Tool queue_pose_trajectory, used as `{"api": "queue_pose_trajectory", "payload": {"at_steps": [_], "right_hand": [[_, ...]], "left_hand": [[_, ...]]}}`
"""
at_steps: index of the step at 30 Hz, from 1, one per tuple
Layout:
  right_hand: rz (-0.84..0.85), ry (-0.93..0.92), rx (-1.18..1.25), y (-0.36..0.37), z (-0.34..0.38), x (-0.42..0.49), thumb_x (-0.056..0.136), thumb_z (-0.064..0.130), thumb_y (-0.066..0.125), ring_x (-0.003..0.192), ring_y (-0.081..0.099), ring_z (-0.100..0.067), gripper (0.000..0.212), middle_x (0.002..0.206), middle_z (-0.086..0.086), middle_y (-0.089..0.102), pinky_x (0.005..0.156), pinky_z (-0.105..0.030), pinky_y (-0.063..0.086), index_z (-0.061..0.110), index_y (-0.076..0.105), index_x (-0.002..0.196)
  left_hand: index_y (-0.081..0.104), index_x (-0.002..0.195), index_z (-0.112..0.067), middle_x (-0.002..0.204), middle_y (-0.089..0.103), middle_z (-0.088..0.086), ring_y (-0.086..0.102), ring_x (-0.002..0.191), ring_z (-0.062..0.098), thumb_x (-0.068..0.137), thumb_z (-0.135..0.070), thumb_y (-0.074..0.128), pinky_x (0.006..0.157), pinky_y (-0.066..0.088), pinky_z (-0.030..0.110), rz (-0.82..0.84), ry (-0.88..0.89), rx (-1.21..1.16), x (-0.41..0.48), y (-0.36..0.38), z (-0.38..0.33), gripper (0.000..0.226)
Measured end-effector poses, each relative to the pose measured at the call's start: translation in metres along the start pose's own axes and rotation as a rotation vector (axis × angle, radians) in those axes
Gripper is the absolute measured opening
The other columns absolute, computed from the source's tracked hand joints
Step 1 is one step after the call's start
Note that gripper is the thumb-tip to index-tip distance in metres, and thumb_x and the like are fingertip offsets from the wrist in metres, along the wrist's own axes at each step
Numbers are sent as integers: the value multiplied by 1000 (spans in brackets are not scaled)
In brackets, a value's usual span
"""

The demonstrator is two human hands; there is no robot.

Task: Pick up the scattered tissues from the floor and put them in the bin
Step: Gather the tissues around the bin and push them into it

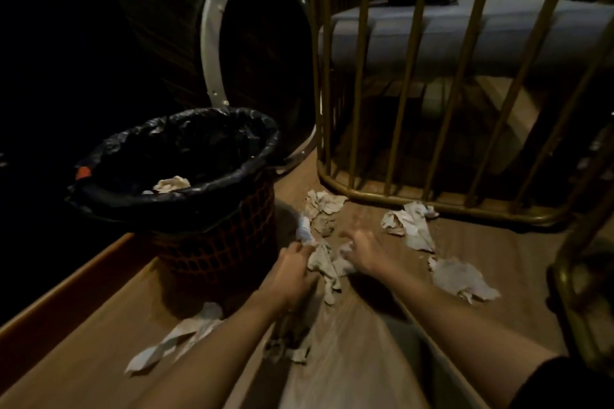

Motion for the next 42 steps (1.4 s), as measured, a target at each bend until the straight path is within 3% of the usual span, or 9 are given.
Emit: {"api": "queue_pose_trajectory", "payload": {"at_steps": [6, 11, 14, 18, 23, 27, 34, 39, 42], "right_hand": [[-226, -167, -26, 37, -34, -20, 89, 9, 54, 117, 49, -30, 25, 125, -13, 59, 98, -30, 38, 10, 64, 112], [-266, -170, 88, 25, -32, 13, 86, -4, 51, 89, 55, -23, 16, 91, -11, 62, 72, -24, 38, 6, 64, 83], [-279, -138, 166, -3, -13, 57, 85, -2, 54, 80, 56, -15, 17, 86, -7, 62, 67, -24, 43, 9, 65, 78], [-339, -85, 112, -26, 17, 133, 87, 10, 58, 111, 52, -27, 19, 117, -15, 53, 90, -40, 51, 16, 64, 103], [236, -126, -264, 47, 24, 160, 79, 7, 63, 141, 21, -32, 73, 156, -4, 19, 111, -50, 31, 34, 33, 140], [-7, -244, -187, 34, 19, 134, 87, 6, 56, 128, 42, -30, 42, 137, -10, 47, 103, -41, 40, 21, 56, 125], [-241, -306, -47, 28, 3, 61, 79, -5, 52, 102, 53, -30, 25, 108, -16, 61, 86, -37, 44, 4, 65, 99], [-233, -220, -113, 7, -24, 29, 84, 1, 54, 109, 47, -31, 23, 112, -16, 60, 88, -36, 42, 3, 63, 105], [-472, -49, -167, -54, -61, 22, 87, 4, 49, 110, 44, -33, 24, 112, -15, 60, 91, -42, 40, 4, 62, 107]], "left_hand": [[18, 143, -28, 152, 11, 13, 25, 133, 35, 89, -32, 57, 105, 34, 44, -14, -132, -71, 50, 46, 5, 66], [65, 96, -11, 104, 61, 12, 53, 98, 28, 80, -6, 57, 79, 47, 36, -127, -73, -86, 66, 56, 12, 18], [69, 78, -4, 85, 66, 13, 58, 80, 25, 71, 6, 53, 66, 42, 31, -141, 0, -129, 63, 52, 8, 20], [70, 86, -7, 88, 64, 10, 56, 81, 21, 78, 3, 57, 66, 44, 30, -211, 66, -139, 45, 44, 15, 19], [55, 114, -16, 106, 58, 0, 57, 92, 10, 87, 1, 51, 68, 40, 7, -247, 18, -325, 53, 24, 37, 32], [29, 140, -4, 139, 40, 17, 39, 127, 25, 89, 12, 40, 73, 28, -9, -118, -145, -579, 93, 32, 46, 55], [67, 83, 2, 86, 69, 20, 65, 83, 29, 79, 2, 54, 68, 47, 36, -141, -75, -236, 110, 41, 30, 14], [69, 76, -8, 76, 67, 8, 62, 73, 19, 76, 0, 60, 62, 45, 29, -261, 46, -293, 77, 37, 7, 11], [70, 82, -10, 81, 68, 6, 62, 77, 17, 76, -2, 60, 68, 49, 31, -301, 72, -329, 73, 27, -5, 14]]}}
Point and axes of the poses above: each hand's wrist, its own x-axis towards the middle knuckle, its own y-axis out of the palm, z = x × y, the point moved 9 cm from there along x, towards the middle knuckle
